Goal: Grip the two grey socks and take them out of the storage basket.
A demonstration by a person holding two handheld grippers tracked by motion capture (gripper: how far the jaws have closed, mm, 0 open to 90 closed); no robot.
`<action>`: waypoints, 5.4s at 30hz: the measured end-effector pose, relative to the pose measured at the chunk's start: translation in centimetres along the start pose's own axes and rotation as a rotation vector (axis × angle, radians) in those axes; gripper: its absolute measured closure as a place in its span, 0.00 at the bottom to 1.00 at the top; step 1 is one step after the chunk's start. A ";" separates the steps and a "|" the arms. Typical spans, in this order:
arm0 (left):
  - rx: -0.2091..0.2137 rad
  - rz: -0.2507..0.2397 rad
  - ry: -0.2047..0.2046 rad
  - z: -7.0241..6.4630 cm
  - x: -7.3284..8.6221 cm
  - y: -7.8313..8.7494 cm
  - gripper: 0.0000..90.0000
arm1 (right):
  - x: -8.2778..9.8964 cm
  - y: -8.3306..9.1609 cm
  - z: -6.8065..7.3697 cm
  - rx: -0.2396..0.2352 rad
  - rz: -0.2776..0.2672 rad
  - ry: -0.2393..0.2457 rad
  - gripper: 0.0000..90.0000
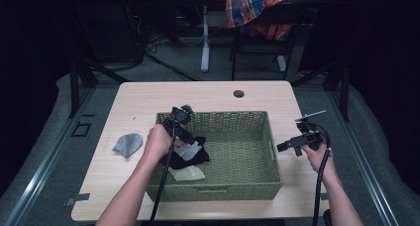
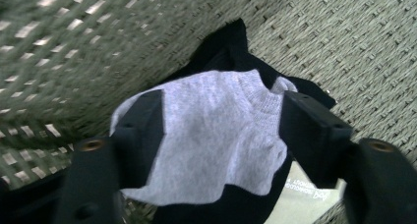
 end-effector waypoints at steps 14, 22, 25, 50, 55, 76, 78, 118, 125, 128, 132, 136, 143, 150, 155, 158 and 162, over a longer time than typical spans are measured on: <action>-0.009 0.129 -0.001 0.3 0.0 -3.1 0.71 | 0.0 0.0 0.0 -0.003 0.004 0.004 0.04; -0.017 0.099 -0.049 0.1 0.1 -2.1 0.96 | 0.0 0.1 0.0 -0.003 0.001 0.003 0.04; -0.011 0.053 -0.055 -0.1 0.0 -0.7 0.96 | 0.0 0.1 0.0 0.002 -0.003 -0.004 0.04; -0.017 -0.068 -0.076 0.8 -0.6 7.1 0.96 | 0.0 0.2 -0.2 0.001 0.012 0.008 0.04; -0.036 -0.083 -0.075 1.1 -1.0 8.6 0.96 | 0.0 0.2 -0.2 -0.004 0.018 0.013 0.04; -0.118 -0.149 0.005 4.9 -2.4 14.2 0.96 | 0.0 0.2 -0.3 0.003 0.028 0.017 0.04; -0.124 -0.151 0.008 5.2 -2.4 14.4 0.96 | 0.0 0.1 -0.2 0.002 0.016 0.009 0.04; -0.190 -0.079 0.299 15.2 5.9 11.8 0.96 | 0.0 0.1 -0.1 0.008 0.039 0.020 0.04; -0.177 -0.051 0.311 15.5 7.1 9.7 0.96 | 0.0 0.1 -0.1 0.008 0.036 0.017 0.04; -0.165 -0.044 0.309 15.4 7.5 8.9 0.96 | 0.0 0.1 -0.1 0.009 0.040 0.020 0.04; -0.149 -0.030 0.297 15.2 7.8 7.5 0.96 | 0.0 0.0 -0.1 0.016 0.029 0.010 0.04; -0.129 -0.020 0.295 15.0 8.0 6.0 0.96 | 0.0 0.0 0.0 0.016 0.027 0.011 0.04; -0.111 -0.010 0.305 14.8 8.2 3.4 0.96 | 0.0 0.0 -0.1 0.016 0.027 0.010 0.04; -0.096 0.001 0.303 14.5 8.3 1.6 0.96 | 0.0 0.1 -0.1 0.010 0.039 0.021 0.04; -0.094 0.006 0.306 14.4 8.3 0.7 0.96 | 0.0 0.1 -0.1 0.012 0.038 0.020 0.04; -0.082 0.008 0.313 14.5 8.3 0.2 0.96 | 0.0 0.1 -0.1 0.011 0.038 0.020 0.04; -0.077 0.008 0.322 14.5 8.4 -0.5 0.95 | 0.0 0.1 -0.1 0.011 0.034 0.021 0.04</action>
Point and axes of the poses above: each handheld gripper's, and its own axes: y roughly backward along the jaws, x roughly out of its underside, z roughly to its left, the point moved 2 cm from there along -y, roughly forward along the jaws, and after that the axes turned 2 degrees about y, right-handed, at the moved point
